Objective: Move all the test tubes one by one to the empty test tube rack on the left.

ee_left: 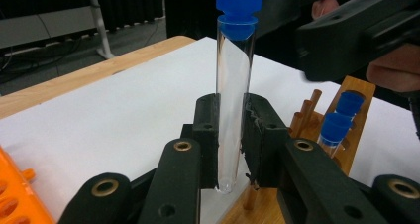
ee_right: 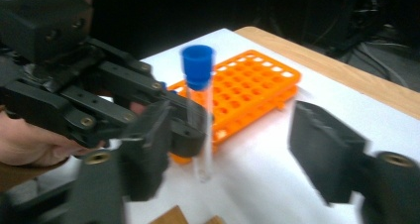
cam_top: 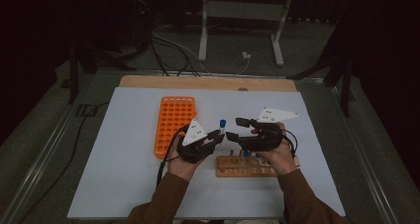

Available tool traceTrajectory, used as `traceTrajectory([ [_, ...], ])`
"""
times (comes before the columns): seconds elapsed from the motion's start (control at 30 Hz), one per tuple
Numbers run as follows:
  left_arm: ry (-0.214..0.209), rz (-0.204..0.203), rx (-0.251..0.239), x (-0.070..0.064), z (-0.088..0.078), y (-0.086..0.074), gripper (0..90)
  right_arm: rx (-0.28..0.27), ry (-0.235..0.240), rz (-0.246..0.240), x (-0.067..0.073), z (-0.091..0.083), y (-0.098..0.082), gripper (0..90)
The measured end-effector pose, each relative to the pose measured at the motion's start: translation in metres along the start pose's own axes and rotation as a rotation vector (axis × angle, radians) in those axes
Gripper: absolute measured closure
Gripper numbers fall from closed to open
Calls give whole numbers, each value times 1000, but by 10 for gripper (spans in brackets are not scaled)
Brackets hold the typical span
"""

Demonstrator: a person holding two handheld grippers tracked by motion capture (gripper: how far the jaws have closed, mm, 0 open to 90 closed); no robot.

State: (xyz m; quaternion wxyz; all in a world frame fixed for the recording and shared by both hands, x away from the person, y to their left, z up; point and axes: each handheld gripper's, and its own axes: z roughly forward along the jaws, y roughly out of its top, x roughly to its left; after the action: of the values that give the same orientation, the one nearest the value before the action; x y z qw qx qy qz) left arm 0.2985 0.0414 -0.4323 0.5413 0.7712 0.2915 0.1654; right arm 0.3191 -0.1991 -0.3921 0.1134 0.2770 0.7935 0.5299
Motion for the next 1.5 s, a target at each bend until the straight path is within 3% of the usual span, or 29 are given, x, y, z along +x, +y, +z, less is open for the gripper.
traceTrajectory([
  [0.1, 4, -2, 3, 2, -2, -1, 781, -3, -39, 11, -3, -4, -2, 157],
  [0.3, 10, -13, 0, 6, -7, -3, 781, -23, -78, 39, -11, -15, -4, 34],
  [0.87, 27, -33, 0, 18, -27, -11, 781, -43, -134, 83, -28, -39, -21, 0],
  [1.13, 36, -67, -10, 28, -40, -18, 781, -45, -172, 92, -33, -53, -32, 0],
  [1.5, 57, -72, -18, 39, -62, -24, 781, -58, -201, 109, -38, -66, -43, 0],
])
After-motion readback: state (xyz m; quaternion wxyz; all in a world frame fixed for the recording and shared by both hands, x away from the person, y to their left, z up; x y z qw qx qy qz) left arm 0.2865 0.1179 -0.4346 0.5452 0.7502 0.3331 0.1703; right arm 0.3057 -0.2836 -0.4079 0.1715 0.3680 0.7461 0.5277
